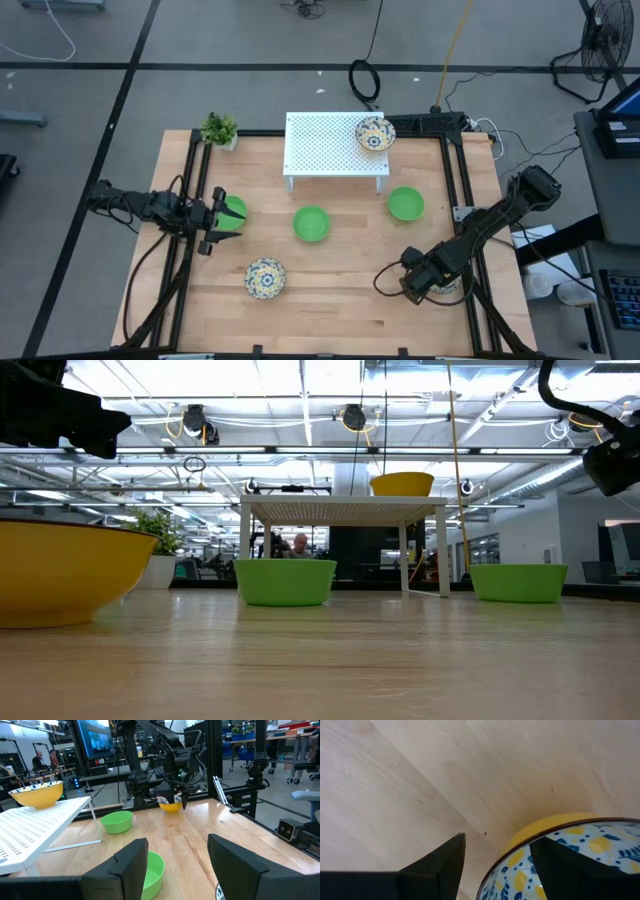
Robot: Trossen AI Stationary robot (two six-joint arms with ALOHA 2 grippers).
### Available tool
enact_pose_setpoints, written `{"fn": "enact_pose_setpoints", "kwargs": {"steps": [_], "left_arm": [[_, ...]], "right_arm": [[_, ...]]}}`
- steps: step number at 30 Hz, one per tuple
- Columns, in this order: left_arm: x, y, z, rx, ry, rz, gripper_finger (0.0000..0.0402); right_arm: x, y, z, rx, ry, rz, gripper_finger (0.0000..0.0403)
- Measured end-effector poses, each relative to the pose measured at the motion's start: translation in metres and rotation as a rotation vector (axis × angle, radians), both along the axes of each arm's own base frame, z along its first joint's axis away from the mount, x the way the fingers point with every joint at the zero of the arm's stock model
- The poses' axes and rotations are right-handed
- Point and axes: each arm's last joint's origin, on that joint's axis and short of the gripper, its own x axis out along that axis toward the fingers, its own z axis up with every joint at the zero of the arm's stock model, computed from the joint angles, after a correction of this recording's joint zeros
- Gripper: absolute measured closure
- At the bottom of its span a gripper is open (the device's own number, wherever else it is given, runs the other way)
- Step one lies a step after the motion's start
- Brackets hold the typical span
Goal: Pick & Place Mini bowls
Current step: Stack the right blue and yellow patterned bowl on top of the blue and yellow patterned bowl on the shelf
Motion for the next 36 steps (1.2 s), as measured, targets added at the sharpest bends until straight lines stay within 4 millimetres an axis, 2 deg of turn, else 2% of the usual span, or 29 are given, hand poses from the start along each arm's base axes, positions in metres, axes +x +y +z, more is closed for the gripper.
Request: {"fn": "enact_pose_setpoints", "kwargs": {"steps": [20, 25, 36], "left_arm": [[0.000, 0.000, 0.000, 0.000, 0.000, 0.000, 0.0190], [0.000, 0.000, 0.000, 0.000, 0.000, 0.000, 0.0190], [0.000, 0.000, 0.000, 0.000, 0.000, 0.000, 0.0190]], "right_arm": [[0.000, 0.000, 0.000, -0.001, -0.004, 0.015, 0.0193], [0.000, 0.002, 0.000, 0.048, 0.030, -0.052, 0.0193], [0.015, 0.004, 0.002, 0.111, -0.092, -0.118, 0.0193]]}}
